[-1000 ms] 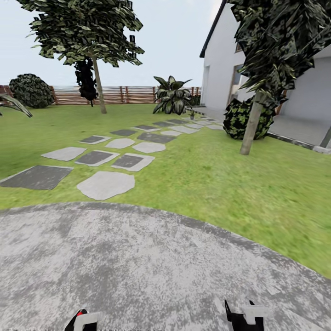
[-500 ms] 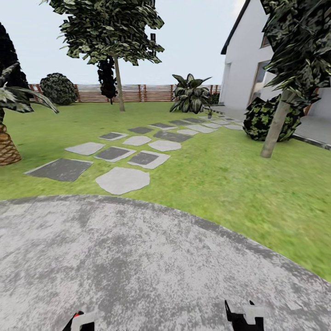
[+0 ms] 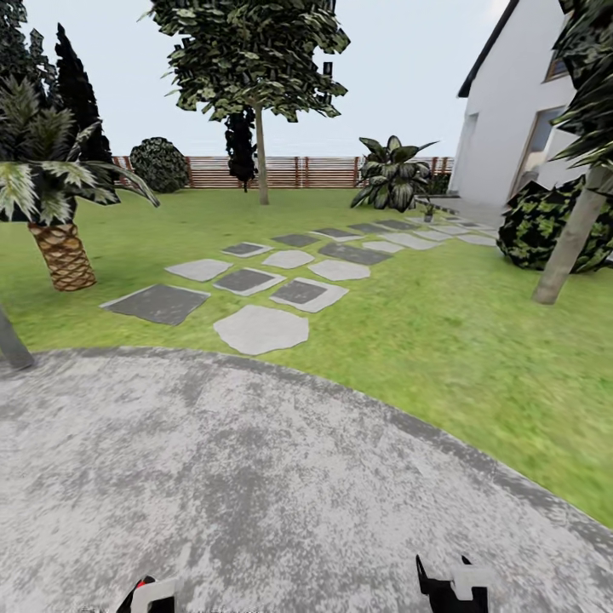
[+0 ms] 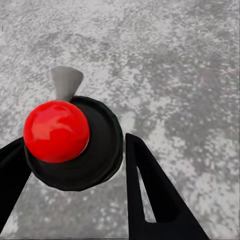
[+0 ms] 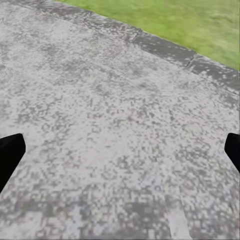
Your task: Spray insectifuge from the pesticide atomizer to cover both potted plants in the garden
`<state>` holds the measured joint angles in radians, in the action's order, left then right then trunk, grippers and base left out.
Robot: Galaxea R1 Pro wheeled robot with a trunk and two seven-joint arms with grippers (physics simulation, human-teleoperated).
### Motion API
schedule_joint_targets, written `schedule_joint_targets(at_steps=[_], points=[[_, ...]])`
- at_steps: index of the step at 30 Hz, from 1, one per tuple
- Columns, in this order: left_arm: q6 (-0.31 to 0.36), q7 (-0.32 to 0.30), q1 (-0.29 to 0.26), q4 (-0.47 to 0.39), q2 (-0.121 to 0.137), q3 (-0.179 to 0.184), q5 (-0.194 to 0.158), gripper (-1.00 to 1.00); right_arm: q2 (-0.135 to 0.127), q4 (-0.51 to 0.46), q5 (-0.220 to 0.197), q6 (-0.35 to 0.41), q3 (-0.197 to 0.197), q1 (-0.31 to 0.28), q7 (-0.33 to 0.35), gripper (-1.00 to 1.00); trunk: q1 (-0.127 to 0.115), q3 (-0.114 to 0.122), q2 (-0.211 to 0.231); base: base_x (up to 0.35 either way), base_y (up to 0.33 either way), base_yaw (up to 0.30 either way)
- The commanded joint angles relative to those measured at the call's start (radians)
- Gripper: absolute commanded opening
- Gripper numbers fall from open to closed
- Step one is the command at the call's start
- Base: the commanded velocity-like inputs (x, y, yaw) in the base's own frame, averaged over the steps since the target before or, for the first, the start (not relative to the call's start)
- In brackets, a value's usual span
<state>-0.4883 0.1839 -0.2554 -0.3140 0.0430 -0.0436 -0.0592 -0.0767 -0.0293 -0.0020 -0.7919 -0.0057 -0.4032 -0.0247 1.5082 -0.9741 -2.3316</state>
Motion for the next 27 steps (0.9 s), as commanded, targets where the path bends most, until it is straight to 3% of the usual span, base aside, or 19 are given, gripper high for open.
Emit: schedule_joint_targets(at_steps=[1, 7, 11, 27], points=[[-0.004, -0.001, -0.001, 0.001, 0.0, 0.001, -0.006, -1.0, 0.0, 0.001, 0.0, -0.003, 0.001, 0.0, -0.002, 1.0, 0.0, -0.001, 0.0, 0.0, 0.0, 0.278], [-0.01, -0.001, 0.002, 0.001, 0.0, 0.004, -0.006, -1.0, -0.004, -0.001, -0.002, -0.025, -0.009, -0.008, -0.005, 1.0, 0.0, -0.001, 0.0, 0.0, 0.0, 0.093], [-0.01, 0.0, 0.002, -0.003, 0.0, 0.004, -0.005, -1.0, 0.019, -0.001, -0.004, -0.032, -0.011, -0.013, -0.005, 1.0, 0.0, -0.001, 0.0, 0.058, 0.0, 0.0], [-0.01, -0.001, 0.005, 0.003, 0.003, 0.004, -0.004, -1.0, 0.017, 0.0, -0.005, -0.036, -0.013, -0.01, -0.007, 1.0, 0.0, -0.001, 0.0, 0.321, 0.0, 0.0]])
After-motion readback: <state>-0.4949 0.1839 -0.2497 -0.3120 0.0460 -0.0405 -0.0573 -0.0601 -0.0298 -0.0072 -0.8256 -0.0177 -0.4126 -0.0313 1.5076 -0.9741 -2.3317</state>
